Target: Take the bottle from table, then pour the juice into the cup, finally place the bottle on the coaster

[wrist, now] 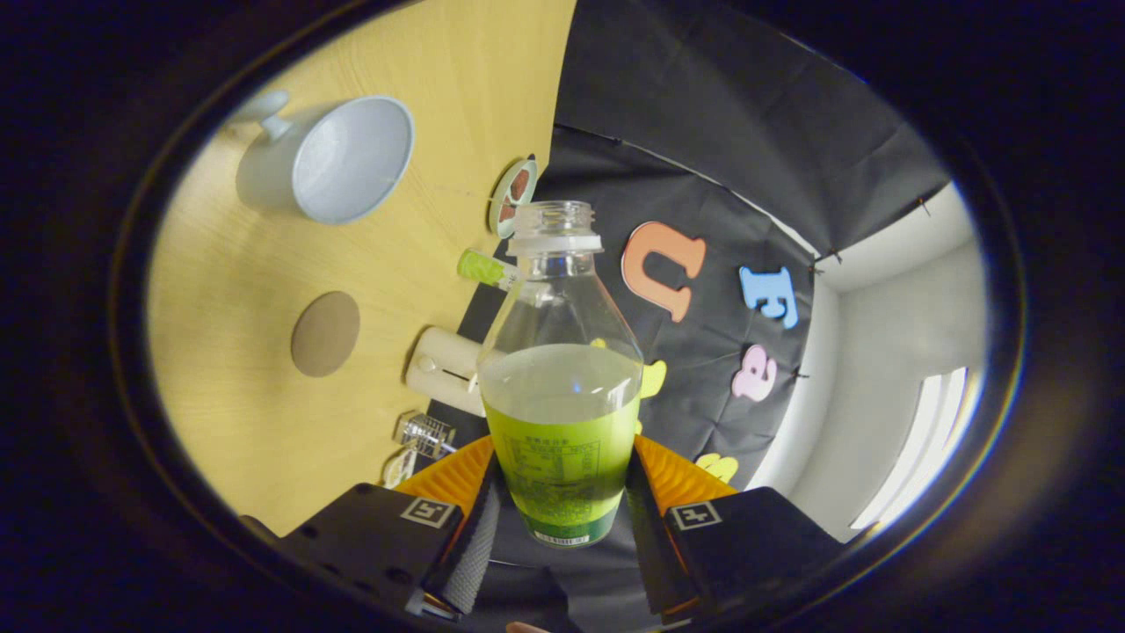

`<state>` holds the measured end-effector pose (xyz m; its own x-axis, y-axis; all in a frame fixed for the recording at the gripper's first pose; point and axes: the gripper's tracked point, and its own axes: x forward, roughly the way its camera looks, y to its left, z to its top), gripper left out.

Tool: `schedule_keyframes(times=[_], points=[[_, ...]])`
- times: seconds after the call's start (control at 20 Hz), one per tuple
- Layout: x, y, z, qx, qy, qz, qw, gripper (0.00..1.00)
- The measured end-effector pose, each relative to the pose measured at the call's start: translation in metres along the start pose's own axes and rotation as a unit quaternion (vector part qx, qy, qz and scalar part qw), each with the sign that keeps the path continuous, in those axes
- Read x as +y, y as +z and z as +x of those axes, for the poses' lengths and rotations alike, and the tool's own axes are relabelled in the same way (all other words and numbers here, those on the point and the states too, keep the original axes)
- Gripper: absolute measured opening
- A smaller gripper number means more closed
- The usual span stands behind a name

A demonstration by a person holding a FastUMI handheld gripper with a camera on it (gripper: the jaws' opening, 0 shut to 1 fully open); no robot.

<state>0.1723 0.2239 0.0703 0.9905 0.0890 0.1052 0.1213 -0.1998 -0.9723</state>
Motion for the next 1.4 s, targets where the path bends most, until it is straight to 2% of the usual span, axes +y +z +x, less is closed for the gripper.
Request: schedule_keyframes(times=[0.1,0.25,0.35,0.5,0.8,0.9,1.0,1.05,1.2,1.25,1.4], points=[[0.012,-0.001,-0.001,0.007,0.029,0.037,0.999,0.75],[0.02,0.001,-0.005,0.005,0.044,0.085,0.995,0.75],[0.031,0.004,-0.006,0.0,0.073,0.144,0.987,0.75],[0.044,0.005,-0.013,0.005,0.123,0.238,0.964,0.75],[0.042,0.004,-0.023,-0.012,0.16,0.381,0.911,0.75],[0.038,0.006,-0.025,-0.019,0.172,0.436,0.883,0.75],[0.034,0.006,-0.021,-0.024,0.188,0.508,0.84,0.75],[0.031,0.006,-0.018,-0.027,0.196,0.552,0.81,0.75],[0.024,0.002,-0.007,-0.029,0.213,0.645,0.733,0.75],[0.022,0.001,-0.004,-0.033,0.211,0.665,0.716,0.75],[0.019,0.007,0.006,-0.043,0.201,0.694,0.69,0.74]])
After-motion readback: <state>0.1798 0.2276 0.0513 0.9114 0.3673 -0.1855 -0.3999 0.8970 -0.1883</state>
